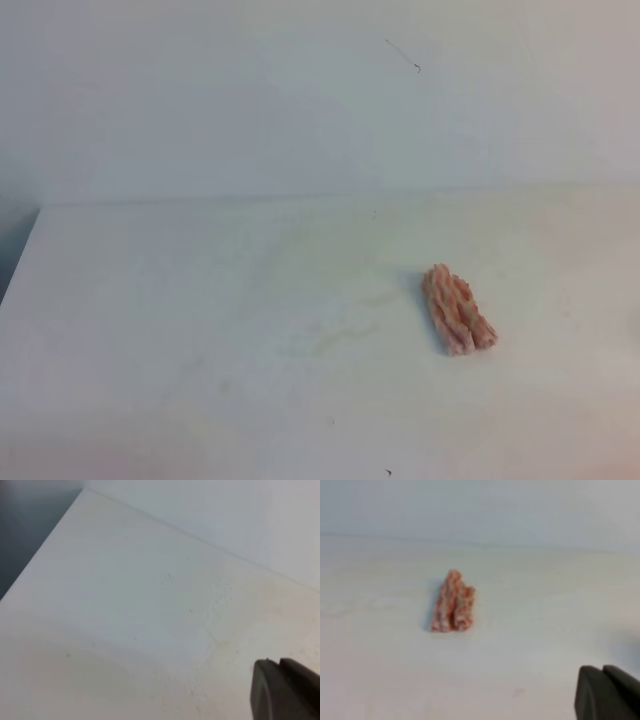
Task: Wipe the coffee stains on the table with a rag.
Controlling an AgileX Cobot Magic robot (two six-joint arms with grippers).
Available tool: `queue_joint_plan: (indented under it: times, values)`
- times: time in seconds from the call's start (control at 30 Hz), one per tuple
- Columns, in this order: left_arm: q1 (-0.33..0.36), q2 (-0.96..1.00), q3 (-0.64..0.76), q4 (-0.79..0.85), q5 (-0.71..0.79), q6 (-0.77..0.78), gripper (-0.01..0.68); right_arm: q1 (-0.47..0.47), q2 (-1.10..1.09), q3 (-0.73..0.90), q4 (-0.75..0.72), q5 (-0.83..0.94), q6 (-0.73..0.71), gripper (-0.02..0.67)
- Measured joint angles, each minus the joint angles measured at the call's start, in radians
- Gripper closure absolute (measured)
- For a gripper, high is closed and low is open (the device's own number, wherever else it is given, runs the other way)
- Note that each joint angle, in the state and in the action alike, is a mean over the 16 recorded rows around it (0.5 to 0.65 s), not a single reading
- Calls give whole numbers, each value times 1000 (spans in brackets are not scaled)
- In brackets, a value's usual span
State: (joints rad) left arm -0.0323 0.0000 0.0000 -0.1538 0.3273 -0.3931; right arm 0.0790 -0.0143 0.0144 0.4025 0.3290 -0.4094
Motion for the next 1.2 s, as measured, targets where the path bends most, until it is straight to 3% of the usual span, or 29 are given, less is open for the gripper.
queue_joint_plan:
  times: [0.27, 0.47, 0.97, 1.2]
  values:
    - [0, 0, 0, 0, 0, 0, 674, -81, -1, -6, 2, -1, 0, 651]
    - [0, 0, 0, 0, 0, 0, 674, -91, 2, -6, -4, -1, 0, 651]
    - [0, 0, 0, 0, 0, 0, 674, -91, 0, -10, -274, -27, 0, 651]
    - [0, 0, 0, 0, 0, 0, 674, -91, -6, 0, -274, -39, 1, 652]
